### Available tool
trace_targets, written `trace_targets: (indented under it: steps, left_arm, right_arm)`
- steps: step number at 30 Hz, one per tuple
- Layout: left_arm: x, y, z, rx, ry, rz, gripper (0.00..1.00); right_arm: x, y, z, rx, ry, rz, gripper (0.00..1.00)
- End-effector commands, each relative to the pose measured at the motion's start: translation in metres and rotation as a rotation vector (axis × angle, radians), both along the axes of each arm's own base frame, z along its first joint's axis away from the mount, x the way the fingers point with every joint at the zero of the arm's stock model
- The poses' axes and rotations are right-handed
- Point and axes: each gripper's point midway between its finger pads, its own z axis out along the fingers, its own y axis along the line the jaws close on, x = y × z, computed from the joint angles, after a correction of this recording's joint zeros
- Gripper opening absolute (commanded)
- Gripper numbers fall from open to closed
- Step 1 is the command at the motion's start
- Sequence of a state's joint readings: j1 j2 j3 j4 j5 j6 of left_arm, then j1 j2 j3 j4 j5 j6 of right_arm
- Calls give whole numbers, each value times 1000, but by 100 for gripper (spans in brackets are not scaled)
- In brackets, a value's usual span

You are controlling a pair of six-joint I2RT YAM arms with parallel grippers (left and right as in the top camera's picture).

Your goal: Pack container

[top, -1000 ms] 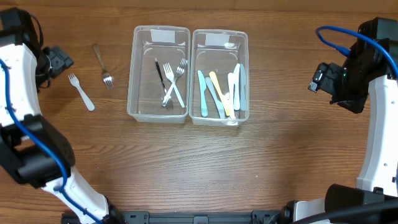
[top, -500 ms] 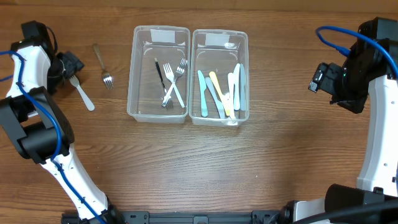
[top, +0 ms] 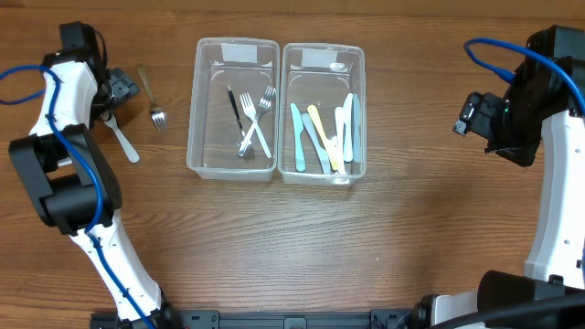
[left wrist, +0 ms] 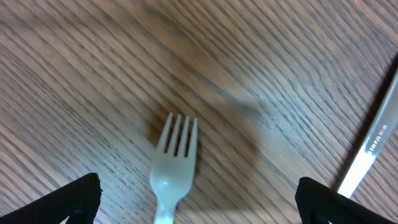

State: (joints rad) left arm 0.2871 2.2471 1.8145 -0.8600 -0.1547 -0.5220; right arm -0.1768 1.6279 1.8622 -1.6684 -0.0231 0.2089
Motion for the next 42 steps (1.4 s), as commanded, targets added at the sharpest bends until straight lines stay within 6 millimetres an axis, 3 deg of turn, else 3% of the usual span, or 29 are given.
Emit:
trace_targets:
  steps: [1,13,22,24,30,33,36,39,42]
  left_arm:
    - [-5,3,-13,16,41,8,100]
    - [-17,1,-43,-5,120,9,100]
    - [-18,0,-44,-9,127,8,100]
    - [-21,-1,-45,-11,139,7,91]
    - [-24,-1,-45,-12,154,1,51]
    - [-25,-1,-45,-12,156,2,43]
    - [-25,-1,-45,-12,156,1,40]
    - [-25,-1,-45,-10,157,2,50]
    - [-25,0,-45,-3,163,-20,49]
  right_arm:
    - [-1,1,4,2,-15,1,84]
    - [-1,1,4,3,-14,1,85]
    - [-2,1,3,3,-11,1,85]
    - [-2,1,3,3,-11,1,85]
    - [-2,1,3,3,-11,1,85]
    - [-2,1,3,3,-10,1,85]
    - [-2,1,3,3,-8,1,85]
    - [-2,1,3,4,-8,1,85]
    - [-2,1,3,4,-8,1,85]
